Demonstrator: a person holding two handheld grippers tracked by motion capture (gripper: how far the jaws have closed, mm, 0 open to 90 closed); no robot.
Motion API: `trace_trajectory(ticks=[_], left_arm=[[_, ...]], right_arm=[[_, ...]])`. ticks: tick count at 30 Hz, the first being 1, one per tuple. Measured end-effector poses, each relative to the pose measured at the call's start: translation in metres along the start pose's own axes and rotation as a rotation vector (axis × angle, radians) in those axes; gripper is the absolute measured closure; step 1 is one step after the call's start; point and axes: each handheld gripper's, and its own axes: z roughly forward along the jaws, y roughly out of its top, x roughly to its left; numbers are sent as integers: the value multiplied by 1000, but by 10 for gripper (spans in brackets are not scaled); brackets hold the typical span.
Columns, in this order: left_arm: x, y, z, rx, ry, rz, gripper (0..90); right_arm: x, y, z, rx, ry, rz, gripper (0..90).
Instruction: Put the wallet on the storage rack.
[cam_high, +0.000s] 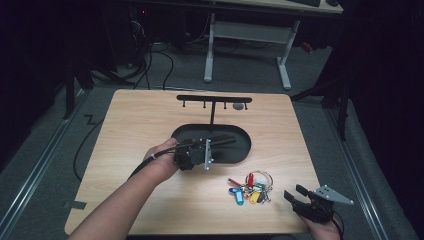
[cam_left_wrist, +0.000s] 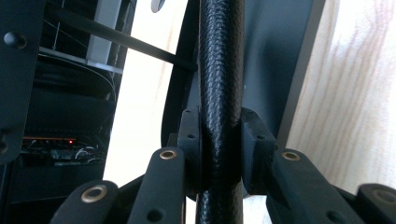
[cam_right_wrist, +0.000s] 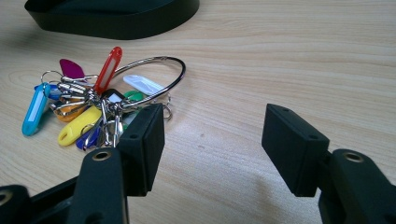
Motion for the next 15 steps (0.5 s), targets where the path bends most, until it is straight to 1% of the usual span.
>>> trace_trajectory(ticks=[2, 3, 5, 8, 12, 15], left_arm=[[1, 1, 3, 2, 4, 2, 737], [2, 2, 5, 5, 10, 12, 737], [3, 3, 9, 3, 3, 15, 737], [4, 6, 14, 8, 12, 35, 737], [6, 10, 22, 3, 17, 37, 737], [7, 12, 26, 6, 20, 46, 737]], right_arm=[[0, 0, 0, 0, -1, 1, 395], [-1, -1, 0, 0, 0, -2, 395], [-1, -1, 0, 2, 1, 0, 395], [-1, -1, 0, 1, 2, 1, 395], [-1, -1, 0, 2, 4, 3, 396], [-1, -1, 0, 2, 7, 4, 397]])
